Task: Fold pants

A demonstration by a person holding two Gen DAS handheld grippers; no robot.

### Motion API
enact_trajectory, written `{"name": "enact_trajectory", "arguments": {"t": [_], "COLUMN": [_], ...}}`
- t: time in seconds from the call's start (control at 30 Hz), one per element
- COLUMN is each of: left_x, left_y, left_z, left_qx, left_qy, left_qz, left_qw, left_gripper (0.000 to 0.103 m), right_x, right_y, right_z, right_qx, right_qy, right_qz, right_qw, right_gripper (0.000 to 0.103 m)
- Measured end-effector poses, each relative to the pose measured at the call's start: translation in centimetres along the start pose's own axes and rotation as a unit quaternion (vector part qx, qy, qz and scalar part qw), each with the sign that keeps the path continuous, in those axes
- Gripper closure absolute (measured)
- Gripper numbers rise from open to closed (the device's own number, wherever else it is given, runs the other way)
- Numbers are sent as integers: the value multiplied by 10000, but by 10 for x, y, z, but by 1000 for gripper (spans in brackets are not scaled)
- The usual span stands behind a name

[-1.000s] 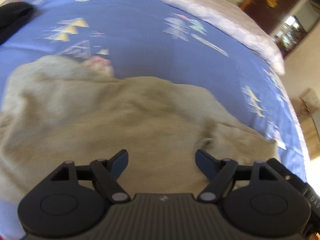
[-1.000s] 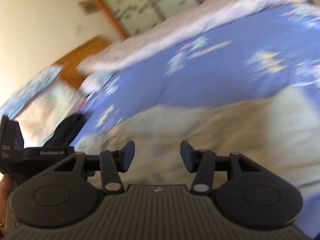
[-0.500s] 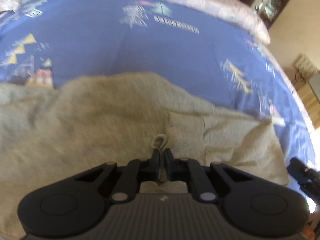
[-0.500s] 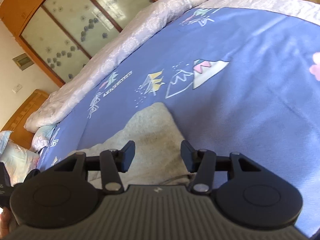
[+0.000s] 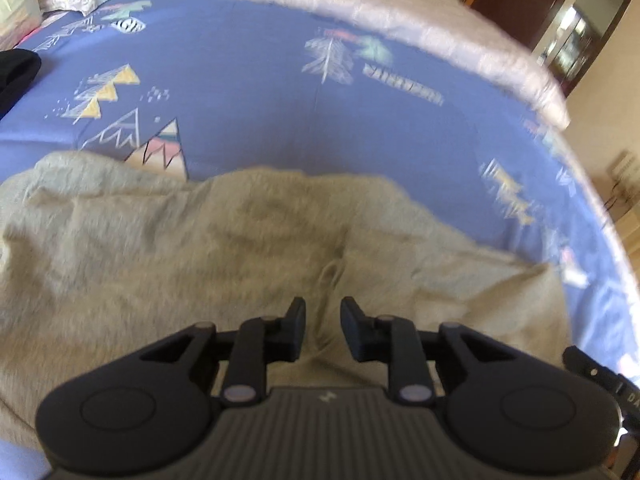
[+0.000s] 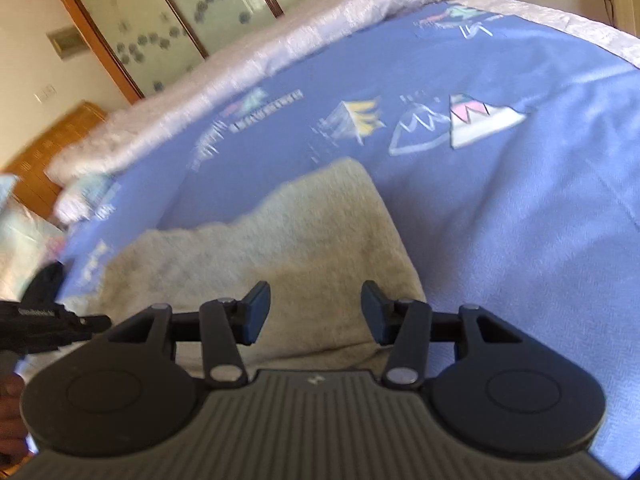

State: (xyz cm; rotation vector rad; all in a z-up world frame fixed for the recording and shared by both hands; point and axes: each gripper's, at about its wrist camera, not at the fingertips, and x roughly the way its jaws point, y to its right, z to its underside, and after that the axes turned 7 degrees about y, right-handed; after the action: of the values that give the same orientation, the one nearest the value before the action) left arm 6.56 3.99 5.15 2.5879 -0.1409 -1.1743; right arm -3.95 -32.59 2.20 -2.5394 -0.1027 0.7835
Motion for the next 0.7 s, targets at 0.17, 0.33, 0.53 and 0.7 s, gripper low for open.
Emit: {"name": "enact_trajectory", "arguments": {"t": [0.17, 0.33, 0.53, 0.7], "left_x": [0, 47, 71, 58], "left_y": [31, 59, 62, 73], "left_z": [-13, -5, 11, 15], "left_qx": [335, 744, 1084, 1275], "left_qy": [106, -438, -552, -503], "left_qz": [549, 552, 81, -77], "left_qw": [9979, 9947, 9925, 9905], "left_gripper": [82, 82, 90, 90], "right_x": [3, 33, 35, 22], "right_y": [-13, -7, 25, 23], "right_z": [-22, -27, -3, -6], "right_qx": [-170, 194, 515, 632], "right_qy": [189, -104, -391, -367], "right_qz": [-267, -287, 25, 26], "right_qw": [9993, 9993, 9979, 9973], "right_gripper": [51, 55, 66, 63]}}
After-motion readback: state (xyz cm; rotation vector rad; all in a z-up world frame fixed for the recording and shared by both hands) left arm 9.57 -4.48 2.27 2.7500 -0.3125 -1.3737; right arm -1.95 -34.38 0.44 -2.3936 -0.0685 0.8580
